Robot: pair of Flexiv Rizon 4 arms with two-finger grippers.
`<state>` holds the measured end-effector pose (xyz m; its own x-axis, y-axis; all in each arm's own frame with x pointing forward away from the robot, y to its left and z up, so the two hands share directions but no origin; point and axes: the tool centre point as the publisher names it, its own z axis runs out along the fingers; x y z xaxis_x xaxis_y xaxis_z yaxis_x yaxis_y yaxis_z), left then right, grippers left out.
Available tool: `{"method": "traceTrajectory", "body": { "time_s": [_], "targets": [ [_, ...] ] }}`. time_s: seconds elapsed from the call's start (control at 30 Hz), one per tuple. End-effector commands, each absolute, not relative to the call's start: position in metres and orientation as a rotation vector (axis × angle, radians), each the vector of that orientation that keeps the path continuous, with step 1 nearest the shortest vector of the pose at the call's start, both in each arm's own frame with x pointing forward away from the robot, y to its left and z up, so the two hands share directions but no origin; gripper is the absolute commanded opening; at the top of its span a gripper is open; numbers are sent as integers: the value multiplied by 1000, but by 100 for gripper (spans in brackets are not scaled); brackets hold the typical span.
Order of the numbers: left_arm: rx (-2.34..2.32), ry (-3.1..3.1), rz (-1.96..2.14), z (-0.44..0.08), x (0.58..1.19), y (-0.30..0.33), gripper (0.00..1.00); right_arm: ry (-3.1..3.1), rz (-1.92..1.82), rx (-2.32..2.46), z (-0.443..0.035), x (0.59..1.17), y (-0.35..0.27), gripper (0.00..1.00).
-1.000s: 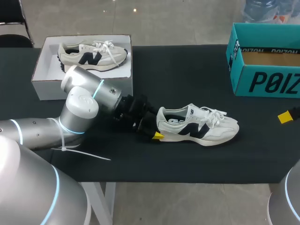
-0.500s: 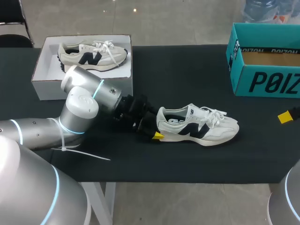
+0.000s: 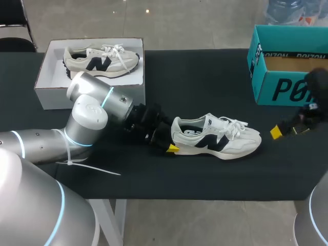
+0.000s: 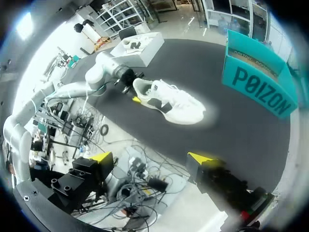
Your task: Take the shoe out of the shoebox, open the shoe tongue, remove and reinsert the insole, then place the shoe into the shoebox
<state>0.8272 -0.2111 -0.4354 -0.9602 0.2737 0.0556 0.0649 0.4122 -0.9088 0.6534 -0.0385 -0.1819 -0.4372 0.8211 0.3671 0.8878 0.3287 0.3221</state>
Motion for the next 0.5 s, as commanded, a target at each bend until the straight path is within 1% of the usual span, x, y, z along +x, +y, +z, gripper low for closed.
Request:
{"method": "traceTrajectory", "body": {
  "time_s": [0.03, 0.23, 0.5],
  "targets": [
    [-301, -2471, 1571, -442, 829, -215, 0, -2512, -569, -1693, -185, 674, 4, 100],
    [-301, -2471, 1571, -442, 829, -215, 0, -2535, -451, -1790, -202, 696, 36, 100],
    [-301, -2471, 1571, -442, 829, -215, 0, -2568, -290, -1868, -219, 728, 63, 100]
  ]
}}
